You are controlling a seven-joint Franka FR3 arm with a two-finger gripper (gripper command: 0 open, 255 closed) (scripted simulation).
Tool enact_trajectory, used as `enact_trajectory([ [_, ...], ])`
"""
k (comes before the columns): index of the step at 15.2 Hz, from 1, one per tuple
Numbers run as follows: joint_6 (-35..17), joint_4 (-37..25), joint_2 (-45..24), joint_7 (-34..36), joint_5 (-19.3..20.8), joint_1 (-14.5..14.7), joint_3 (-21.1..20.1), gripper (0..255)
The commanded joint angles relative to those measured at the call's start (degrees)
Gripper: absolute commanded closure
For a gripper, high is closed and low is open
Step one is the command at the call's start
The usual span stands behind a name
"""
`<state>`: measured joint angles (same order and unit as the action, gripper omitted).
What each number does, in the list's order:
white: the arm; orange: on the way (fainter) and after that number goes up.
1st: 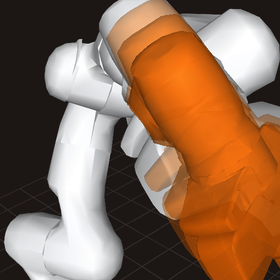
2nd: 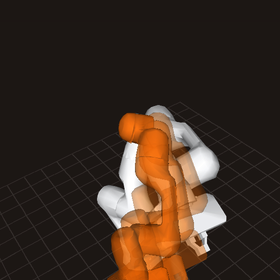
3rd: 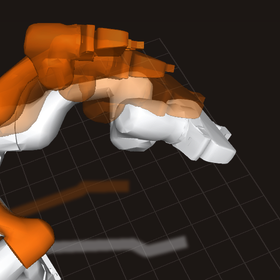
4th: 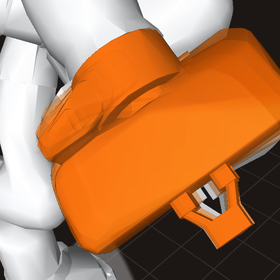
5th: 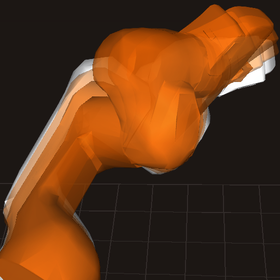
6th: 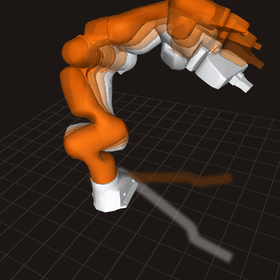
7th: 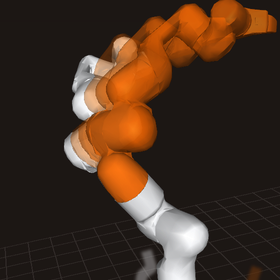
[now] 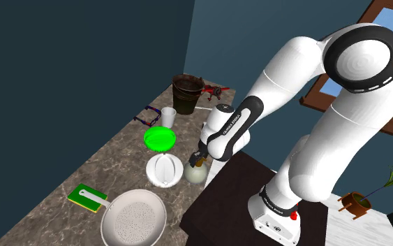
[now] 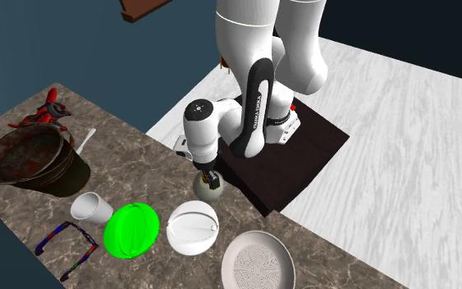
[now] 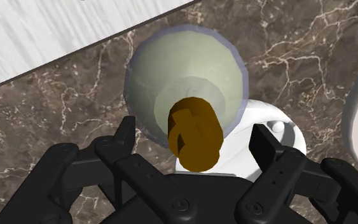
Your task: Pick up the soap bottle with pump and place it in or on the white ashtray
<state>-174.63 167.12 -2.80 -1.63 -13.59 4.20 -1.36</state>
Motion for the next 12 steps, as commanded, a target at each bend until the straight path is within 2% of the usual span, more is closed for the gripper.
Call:
enact_trajectory([
  [1, 0.0, 0.0, 0.0, 0.0, 0.0, 0.0, 0.0, 255],
  [10, 0.0, 0.0, 0.0, 0.0, 0.0, 0.0, 0.0, 255],
  [12, 2.2, 0.5, 2.7, 2.3, 3.0, 0.4, 1.2, 255],
])
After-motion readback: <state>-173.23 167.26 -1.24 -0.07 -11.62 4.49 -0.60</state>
